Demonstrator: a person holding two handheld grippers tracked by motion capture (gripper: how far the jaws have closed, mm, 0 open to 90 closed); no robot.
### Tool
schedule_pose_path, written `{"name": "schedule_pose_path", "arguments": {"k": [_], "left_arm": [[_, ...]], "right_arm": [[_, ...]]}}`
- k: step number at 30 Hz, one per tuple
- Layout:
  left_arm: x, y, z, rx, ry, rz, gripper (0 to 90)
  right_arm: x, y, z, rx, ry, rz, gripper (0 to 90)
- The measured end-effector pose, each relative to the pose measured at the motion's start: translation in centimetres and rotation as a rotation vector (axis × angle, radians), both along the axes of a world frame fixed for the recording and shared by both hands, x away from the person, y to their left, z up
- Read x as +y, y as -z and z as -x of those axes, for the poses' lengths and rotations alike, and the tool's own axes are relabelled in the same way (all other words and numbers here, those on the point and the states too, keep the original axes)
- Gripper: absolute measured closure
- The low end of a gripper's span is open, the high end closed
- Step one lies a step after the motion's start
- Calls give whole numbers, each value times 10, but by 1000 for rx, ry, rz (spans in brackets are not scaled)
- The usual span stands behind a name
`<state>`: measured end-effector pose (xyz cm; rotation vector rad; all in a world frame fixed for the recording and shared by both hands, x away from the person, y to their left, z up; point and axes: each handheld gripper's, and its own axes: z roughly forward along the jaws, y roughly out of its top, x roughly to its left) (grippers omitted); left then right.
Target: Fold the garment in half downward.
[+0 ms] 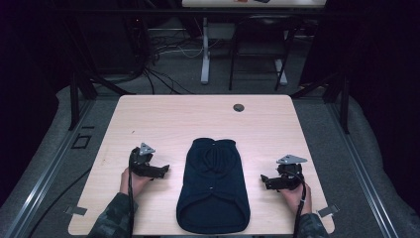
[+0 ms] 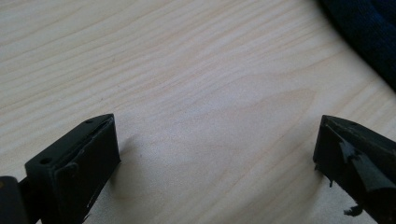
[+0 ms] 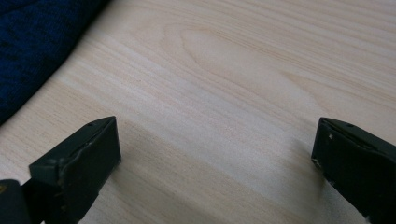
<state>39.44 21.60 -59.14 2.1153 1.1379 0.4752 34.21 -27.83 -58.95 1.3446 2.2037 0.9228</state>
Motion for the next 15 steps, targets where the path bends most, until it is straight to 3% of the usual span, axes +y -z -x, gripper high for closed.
{"name": "schedule_pose_path", "arguments": {"k": [15], "left_arm": [[-1, 0, 0, -4, -3, 2, 2]], "right_arm": [[0, 0, 0, -1, 1, -4, 10]]}}
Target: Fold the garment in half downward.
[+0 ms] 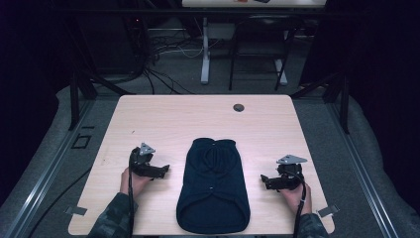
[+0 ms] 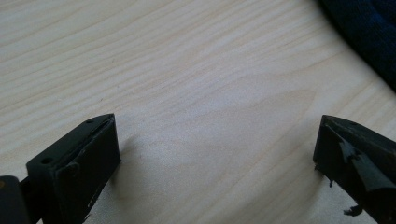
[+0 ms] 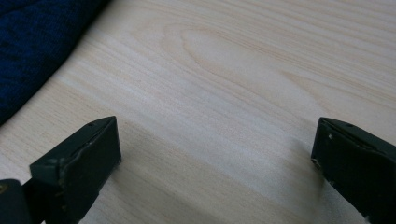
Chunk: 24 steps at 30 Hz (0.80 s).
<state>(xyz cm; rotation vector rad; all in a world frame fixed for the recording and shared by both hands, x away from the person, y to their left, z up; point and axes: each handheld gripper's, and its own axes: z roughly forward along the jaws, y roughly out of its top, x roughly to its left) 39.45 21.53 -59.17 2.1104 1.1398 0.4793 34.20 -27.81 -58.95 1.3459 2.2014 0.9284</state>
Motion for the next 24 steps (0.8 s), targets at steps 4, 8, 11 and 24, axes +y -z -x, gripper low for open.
{"name": "schedule_pose_path", "arguments": {"k": [4, 8, 11, 24], "left_arm": [[0, 0, -1, -4, 9, 0, 8], [-4, -2, -3, 9, 27, 1, 31], [-9, -7, -8, 38, 37, 47, 2], [-32, -19, -18, 33, 103, 104, 3]], "right_arm": [[0, -1, 0, 4, -1, 2, 19], [0, -2, -1, 14, -7, 5, 24], [0, -3, -3, 24, -5, 9, 23], [16, -24, -12, 21, -44, -53, 37]]}}
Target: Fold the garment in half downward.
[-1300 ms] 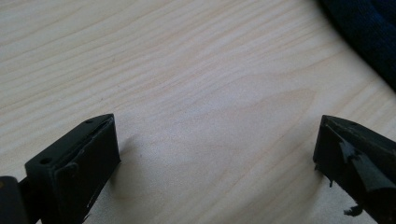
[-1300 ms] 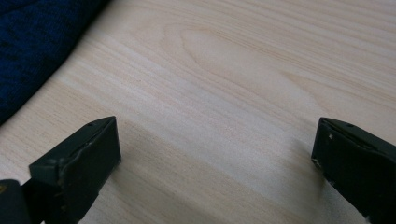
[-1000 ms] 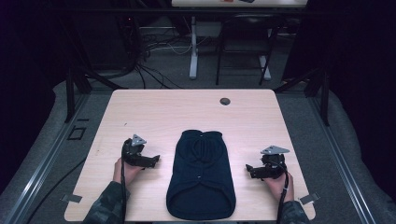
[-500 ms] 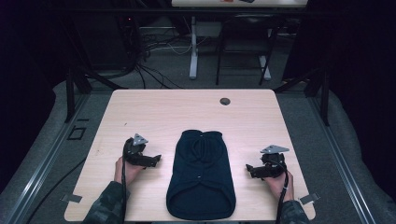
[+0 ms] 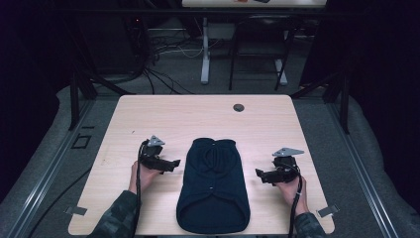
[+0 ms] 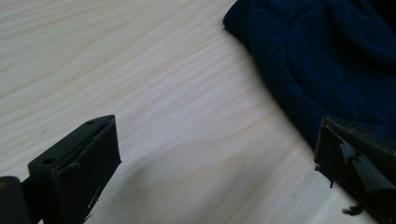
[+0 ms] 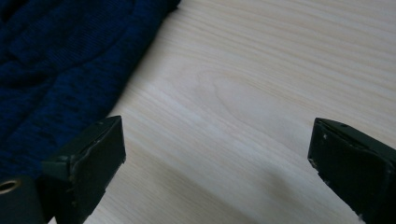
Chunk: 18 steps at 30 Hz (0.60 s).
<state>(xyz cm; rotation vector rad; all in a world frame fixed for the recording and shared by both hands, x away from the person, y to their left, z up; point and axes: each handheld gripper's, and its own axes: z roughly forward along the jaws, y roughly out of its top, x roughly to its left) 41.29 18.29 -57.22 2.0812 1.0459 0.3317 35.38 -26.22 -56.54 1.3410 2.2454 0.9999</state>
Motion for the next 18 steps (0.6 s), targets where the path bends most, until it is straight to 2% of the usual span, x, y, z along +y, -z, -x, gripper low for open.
{"name": "schedule_pose_path", "arguments": {"k": [3, 7, 14, 15, 18], "left_arm": [[-6, -2, -3, -2, 8, 1, 0], [-17, -5, -7, -5, 16, 16, 0], [-40, -2, -16, -19, 38, 13, 0], [-42, -1, -17, -15, 40, 13, 0], [-46, 0, -22, -4, 38, 30, 0]], "right_arm": [[8, -5, -2, -13, -21, -10, 28], [20, -10, -6, -8, -53, -16, 24], [38, -11, -18, -3, -79, -27, 25], [43, -10, -22, 17, -99, -24, 37], [51, -9, -31, 30, -114, -36, 50]]}}
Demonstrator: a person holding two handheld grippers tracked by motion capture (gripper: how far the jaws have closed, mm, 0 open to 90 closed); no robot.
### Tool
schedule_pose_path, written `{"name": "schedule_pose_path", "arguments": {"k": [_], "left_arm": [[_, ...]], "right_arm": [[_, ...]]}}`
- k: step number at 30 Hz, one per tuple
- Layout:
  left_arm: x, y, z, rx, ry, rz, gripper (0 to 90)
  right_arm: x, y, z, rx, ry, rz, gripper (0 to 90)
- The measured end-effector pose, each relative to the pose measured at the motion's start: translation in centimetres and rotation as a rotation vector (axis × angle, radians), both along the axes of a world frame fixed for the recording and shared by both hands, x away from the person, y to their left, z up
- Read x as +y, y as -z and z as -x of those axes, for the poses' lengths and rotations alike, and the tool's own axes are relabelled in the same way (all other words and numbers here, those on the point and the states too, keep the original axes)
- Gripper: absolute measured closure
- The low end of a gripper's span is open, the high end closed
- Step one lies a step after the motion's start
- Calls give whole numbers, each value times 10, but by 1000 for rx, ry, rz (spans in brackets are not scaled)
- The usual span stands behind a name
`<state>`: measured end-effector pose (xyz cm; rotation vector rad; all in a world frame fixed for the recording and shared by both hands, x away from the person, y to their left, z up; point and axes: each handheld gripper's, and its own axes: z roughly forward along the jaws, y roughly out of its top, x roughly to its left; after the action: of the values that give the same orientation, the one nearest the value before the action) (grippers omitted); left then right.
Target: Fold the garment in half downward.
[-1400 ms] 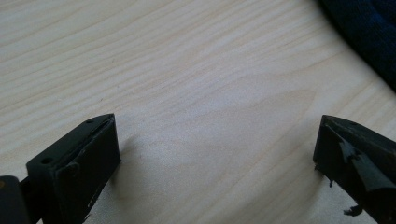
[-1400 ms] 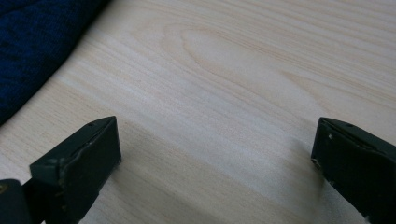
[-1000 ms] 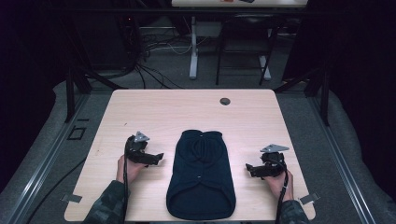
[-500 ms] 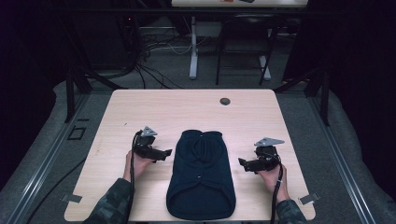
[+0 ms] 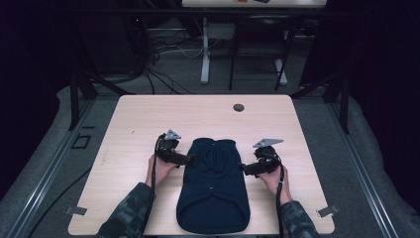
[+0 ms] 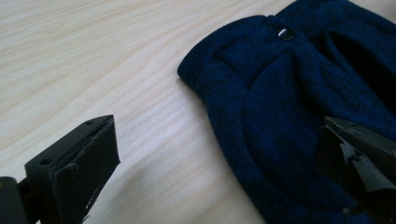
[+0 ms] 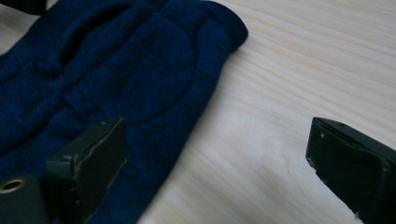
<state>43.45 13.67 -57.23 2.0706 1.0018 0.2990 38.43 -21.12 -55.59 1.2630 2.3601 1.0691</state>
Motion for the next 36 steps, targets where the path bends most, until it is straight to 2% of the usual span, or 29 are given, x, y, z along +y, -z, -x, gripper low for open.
{"name": "schedule_pose_path", "arguments": {"k": [2, 4, 7, 9, 11, 13, 15, 16, 17, 20, 22, 27, 31, 34, 36], "left_arm": [[-3, 1, -4, 9, -1, 8, 0], [-6, 1, -7, 9, 0, 8, 0], [-9, 1, -13, 14, 7, 10, 0], [-12, -1, -19, 25, 22, -8, 0], [-14, -2, -24, 27, 23, -6, 0], [-17, -2, -28, 44, 34, -4, 2], [-20, -2, -30, 35, 43, -26, 14], [-22, 0, -32, 31, 47, -34, 32], [-22, 1, -33, 35, 51, -37, 32], [-24, 6, -37, 43, 49, -38, 51], [-25, 8, -39, 48, 54, -30, 67], [-29, 7, -38, 58, 88, -48, 182], [-32, 6, -35, 44, 97, -72, 250], [-34, 6, -32, 34, 117, -69, 350], [-35, 5, -31, 29, 125, -70, 397]], "right_arm": [[2, 0, -3, 1, -1, -8, 57], [9, 0, -13, 7, -8, -16, 62], [14, -1, -18, 8, -6, -9, 76], [20, -2, -28, 21, -10, -9, 102], [22, -3, -30, 12, -1, -1, 118], [25, -4, -36, 32, -7, -4, 129], [29, -5, -43, 25, -4, 10, 140], [32, -5, -49, 46, 1, 4, 154], [32, -5, -49, 46, 1, 4, 154], [36, -3, -57, 48, 26, 20, 231], [38, -1, -62, 69, 33, 19, 241], [42, 2, -70, 103, 55, 2, 329], [47, 4, -70, 106, 39, 30, 391], [50, 4, -69, 100, 42, 29, 458], [51, 4, -69, 102, 20, 58, 513]]}}
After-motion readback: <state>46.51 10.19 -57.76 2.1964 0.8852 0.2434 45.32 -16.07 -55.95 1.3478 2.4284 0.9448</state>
